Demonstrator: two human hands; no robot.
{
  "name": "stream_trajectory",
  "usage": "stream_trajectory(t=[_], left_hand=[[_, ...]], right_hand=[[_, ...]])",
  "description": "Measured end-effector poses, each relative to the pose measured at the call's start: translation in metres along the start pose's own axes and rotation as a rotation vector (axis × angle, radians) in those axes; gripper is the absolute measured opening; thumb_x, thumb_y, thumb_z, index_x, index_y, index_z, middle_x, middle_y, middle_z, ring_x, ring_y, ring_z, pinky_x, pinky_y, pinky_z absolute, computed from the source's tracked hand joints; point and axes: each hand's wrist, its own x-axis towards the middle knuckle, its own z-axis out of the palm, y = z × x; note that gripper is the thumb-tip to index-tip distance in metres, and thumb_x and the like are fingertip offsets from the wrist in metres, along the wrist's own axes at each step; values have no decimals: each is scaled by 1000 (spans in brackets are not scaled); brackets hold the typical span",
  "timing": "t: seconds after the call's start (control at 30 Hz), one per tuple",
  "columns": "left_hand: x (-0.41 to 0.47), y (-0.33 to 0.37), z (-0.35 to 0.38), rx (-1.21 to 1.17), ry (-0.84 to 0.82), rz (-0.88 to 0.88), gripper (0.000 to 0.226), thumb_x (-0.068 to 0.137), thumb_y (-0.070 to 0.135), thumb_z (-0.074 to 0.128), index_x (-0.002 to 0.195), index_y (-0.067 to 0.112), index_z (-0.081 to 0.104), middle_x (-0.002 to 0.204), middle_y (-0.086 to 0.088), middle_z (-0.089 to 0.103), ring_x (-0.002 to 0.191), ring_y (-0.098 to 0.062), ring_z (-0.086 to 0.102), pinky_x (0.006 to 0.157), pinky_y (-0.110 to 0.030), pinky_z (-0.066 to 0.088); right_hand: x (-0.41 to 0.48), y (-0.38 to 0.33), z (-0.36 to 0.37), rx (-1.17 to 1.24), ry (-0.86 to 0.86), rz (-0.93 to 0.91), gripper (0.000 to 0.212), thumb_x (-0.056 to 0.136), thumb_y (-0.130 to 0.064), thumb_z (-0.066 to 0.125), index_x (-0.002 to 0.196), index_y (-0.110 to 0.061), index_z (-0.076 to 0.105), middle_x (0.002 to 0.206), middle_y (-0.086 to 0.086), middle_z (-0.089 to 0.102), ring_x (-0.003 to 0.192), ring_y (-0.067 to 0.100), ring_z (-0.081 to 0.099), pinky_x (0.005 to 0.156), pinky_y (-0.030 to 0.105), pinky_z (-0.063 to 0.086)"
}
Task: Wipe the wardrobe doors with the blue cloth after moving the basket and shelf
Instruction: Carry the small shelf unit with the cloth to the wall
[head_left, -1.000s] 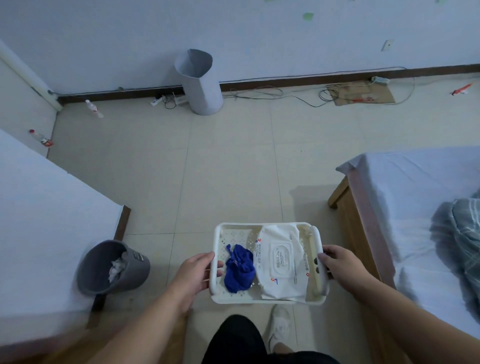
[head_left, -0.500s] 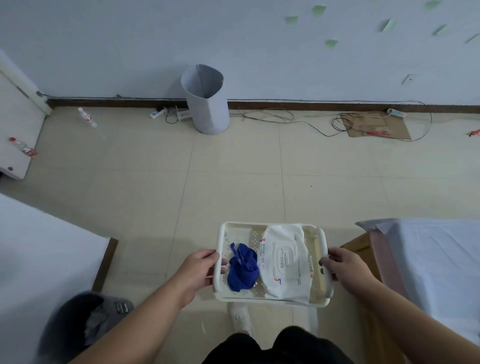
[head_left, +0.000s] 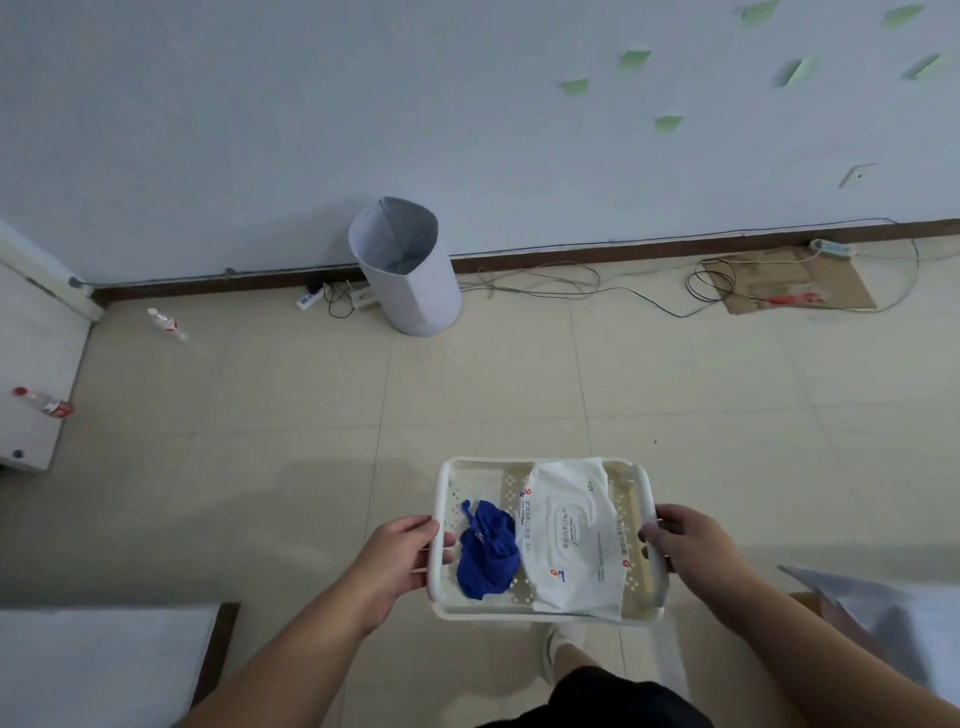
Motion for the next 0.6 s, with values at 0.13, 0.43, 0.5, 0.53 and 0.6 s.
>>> stream_trajectory(t=[0.13,0.43,0.5,0.53,0.6], left_hand=[[35,68,13,4,27,14,17,107,21,57,113,12,70,101,-8,82,95,-27,77,76,-37,62],[142,194,25,-57,38,18,21,107,19,55,111,6,71,98,-11,82,87,-26,75,69,-37,60],[174,221,25,-55,20,21,22,108,19,54,111,6,70,97,-10,82,85,-26,76,69,-37,61],[195,237,24,-54,3,19,22,108,19,53,112,6,70,97,-11,82,84,-25,76,68,-37,61],[231,271,22,-36,-32,12,21,108,20,53,114,7,69,98,-12,82,85,-25,75,69,-37,61]], right_hand=[[61,-63,-16,-38,-38,-16,20,92,-13,61,103,-26,73,86,-6,79,76,13,76,78,41,62],[183,-190,-28,-76,-24,-45,21,91,-13,62,100,-28,74,85,-7,78,75,12,75,74,37,60],[213,-213,-26,-81,-4,-28,21,91,-13,62,101,-27,74,84,-8,78,75,12,75,71,33,58],[231,-226,-24,-80,10,-19,21,91,-13,62,102,-27,73,84,-8,78,76,13,75,70,33,58],[263,-252,-20,-78,37,2,21,91,-12,62,104,-26,73,84,-8,78,78,14,75,72,34,59]])
